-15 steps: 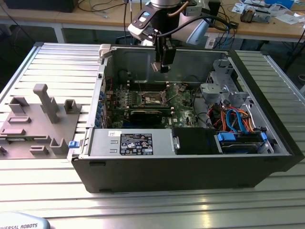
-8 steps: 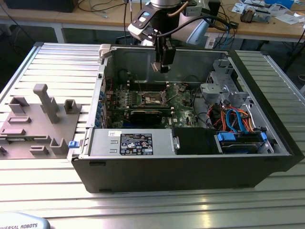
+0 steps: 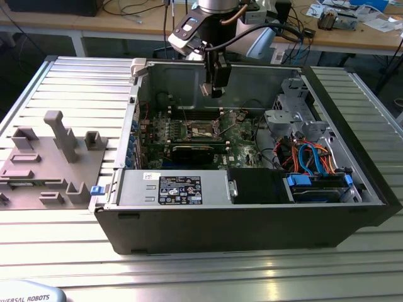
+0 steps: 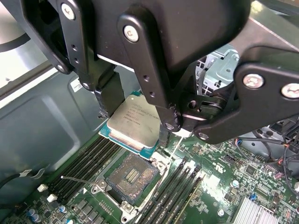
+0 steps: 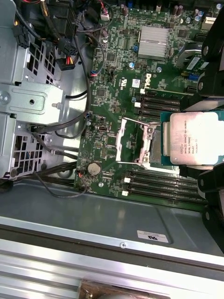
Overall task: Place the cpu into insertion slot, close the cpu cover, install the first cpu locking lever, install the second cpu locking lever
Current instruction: 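Place the cpu into insertion slot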
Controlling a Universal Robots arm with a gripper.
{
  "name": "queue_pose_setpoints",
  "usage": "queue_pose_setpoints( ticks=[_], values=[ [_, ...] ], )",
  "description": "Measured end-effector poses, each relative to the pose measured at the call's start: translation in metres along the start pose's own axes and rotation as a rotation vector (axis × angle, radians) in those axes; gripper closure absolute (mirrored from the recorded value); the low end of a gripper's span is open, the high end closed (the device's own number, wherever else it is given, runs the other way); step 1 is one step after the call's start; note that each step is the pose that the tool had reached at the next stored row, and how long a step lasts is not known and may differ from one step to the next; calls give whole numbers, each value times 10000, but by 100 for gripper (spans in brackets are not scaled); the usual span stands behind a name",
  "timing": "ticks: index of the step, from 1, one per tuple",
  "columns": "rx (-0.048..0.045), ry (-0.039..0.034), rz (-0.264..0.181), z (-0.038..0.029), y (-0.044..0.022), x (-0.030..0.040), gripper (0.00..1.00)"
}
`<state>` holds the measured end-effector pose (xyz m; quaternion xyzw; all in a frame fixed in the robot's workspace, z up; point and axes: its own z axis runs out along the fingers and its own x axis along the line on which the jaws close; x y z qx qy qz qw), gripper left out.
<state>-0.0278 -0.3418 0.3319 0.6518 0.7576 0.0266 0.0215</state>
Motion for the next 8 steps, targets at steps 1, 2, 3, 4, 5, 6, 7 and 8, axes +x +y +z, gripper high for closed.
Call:
queue_pose_setpoints(
  ticks=[1,2,3,4,5,6,7,8],
  values=[
    [0,0,1,0,0,0,46],
    [-1,-1,14,5,0,0,46],
    [0,-2,26,9,0,0,46],
    [0,-3,33,11,-1,0,46],
    [0,-2,35,12,-1,0,46],
    [0,-5,81,28,-2,0,46],
    [0,-9,123,39,-3,0,46],
    [0,-9,126,39,-3,0,46]
  ],
)
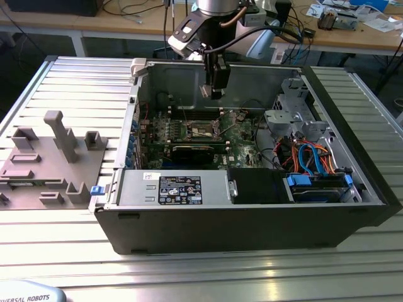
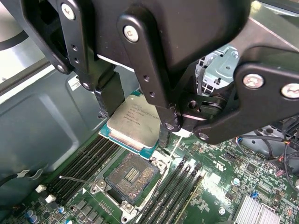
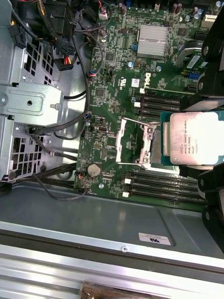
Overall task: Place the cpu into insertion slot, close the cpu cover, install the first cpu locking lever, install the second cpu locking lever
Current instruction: 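Place the cpu into insertion slot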
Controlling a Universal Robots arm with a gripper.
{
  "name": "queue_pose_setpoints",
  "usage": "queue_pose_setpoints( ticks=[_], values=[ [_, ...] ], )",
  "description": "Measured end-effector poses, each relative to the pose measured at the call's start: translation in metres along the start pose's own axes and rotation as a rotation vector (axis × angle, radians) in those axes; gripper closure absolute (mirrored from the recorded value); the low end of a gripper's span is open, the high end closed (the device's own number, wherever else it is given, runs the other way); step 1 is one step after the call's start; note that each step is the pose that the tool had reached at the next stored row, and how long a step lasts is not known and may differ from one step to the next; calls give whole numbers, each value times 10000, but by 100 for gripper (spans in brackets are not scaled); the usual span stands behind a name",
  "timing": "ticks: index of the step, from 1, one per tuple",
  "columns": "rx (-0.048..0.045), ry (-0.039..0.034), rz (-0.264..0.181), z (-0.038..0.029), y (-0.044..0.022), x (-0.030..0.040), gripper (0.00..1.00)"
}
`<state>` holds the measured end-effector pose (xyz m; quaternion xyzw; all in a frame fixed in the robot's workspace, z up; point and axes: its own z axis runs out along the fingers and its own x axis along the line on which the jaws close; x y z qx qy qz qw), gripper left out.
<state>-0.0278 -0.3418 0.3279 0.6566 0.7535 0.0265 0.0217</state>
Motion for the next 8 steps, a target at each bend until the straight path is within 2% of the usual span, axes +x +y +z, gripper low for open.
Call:
queue_pose_setpoints(
  ticks=[8],
  values=[
    [-1,-7,98,16,-1,0,46]
  ],
)
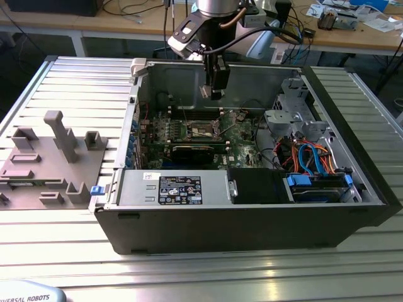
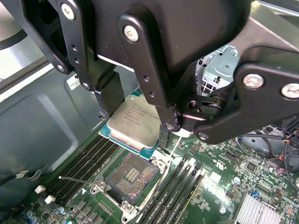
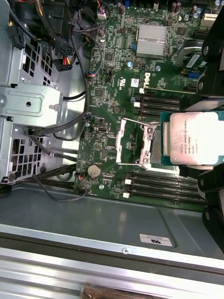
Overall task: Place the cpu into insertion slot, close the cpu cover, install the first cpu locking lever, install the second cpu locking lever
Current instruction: 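Place the cpu into insertion slot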
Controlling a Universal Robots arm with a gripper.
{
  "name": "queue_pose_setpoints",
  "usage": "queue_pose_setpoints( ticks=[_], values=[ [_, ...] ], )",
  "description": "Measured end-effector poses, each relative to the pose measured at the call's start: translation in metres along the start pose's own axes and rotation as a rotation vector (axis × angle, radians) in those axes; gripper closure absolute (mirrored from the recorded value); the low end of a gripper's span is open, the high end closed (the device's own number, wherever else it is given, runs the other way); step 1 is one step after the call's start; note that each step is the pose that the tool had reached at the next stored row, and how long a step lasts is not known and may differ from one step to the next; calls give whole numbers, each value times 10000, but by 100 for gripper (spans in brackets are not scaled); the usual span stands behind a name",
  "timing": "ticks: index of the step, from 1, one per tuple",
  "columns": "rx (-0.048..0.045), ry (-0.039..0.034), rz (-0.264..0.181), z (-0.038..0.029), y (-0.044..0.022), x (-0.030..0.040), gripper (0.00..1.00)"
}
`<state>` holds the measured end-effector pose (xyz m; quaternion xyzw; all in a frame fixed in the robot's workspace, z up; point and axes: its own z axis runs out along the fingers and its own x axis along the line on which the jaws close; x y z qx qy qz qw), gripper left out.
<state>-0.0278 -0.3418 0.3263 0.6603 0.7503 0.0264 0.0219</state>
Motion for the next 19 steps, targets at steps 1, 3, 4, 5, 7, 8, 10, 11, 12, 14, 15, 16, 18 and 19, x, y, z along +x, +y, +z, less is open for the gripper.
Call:
queue_pose_setpoints(
  ticks=[1,3,4,5,7,8,10,11,12,14,15,16,18,19],
  values=[
    [1,-1,9,0,0,0,46],
    [0,-1,13,0,0,0,46],
    [0,-1,13,1,0,0,46],
    [0,-1,14,1,0,0,46],
    [1,-2,22,0,0,0,46],
    [0,-2,26,1,0,0,46],
    [1,-3,35,0,0,0,46],
    [1,-3,40,1,0,0,46],
    [0,-3,46,1,0,0,46],
    [1,-4,55,1,0,0,46],
    [1,-4,60,1,0,0,46],
    [1,-5,65,1,0,0,46],
    [1,-5,78,1,0,0,46],
    [0,-5,84,2,0,0,46]
  ],
)
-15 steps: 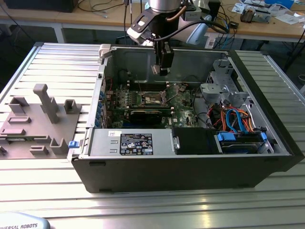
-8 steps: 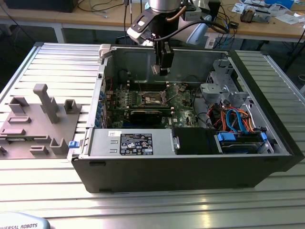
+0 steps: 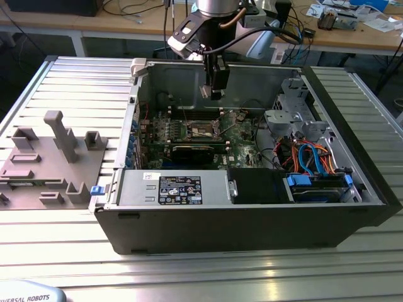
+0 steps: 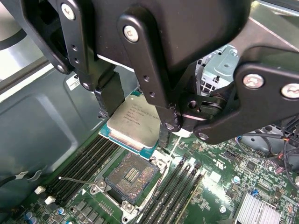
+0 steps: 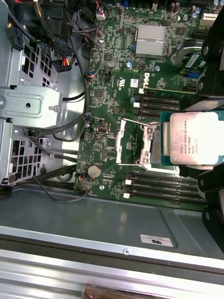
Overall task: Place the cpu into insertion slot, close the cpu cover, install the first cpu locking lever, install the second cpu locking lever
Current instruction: 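Place the cpu into insertion slot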
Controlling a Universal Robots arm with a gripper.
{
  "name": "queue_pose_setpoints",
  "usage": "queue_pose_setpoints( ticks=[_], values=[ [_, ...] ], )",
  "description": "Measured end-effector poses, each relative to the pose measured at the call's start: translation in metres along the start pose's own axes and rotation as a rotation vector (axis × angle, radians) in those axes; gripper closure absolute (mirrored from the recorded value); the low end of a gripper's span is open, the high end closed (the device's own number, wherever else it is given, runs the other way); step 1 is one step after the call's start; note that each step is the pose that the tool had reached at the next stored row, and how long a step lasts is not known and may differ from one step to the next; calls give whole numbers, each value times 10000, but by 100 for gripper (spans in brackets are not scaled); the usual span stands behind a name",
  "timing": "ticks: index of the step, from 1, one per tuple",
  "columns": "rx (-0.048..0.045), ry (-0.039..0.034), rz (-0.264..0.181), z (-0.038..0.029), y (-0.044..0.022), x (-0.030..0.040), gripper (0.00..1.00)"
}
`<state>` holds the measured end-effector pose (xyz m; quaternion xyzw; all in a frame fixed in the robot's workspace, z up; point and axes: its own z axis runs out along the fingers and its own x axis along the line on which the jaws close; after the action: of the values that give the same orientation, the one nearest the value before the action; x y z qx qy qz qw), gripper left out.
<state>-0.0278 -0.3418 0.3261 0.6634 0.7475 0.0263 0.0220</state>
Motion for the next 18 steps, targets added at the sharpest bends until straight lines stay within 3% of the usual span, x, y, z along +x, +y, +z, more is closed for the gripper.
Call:
queue_pose_setpoints(
  ticks=[18],
  values=[
    [0,-12,166,0,0,0,46]
  ],
)
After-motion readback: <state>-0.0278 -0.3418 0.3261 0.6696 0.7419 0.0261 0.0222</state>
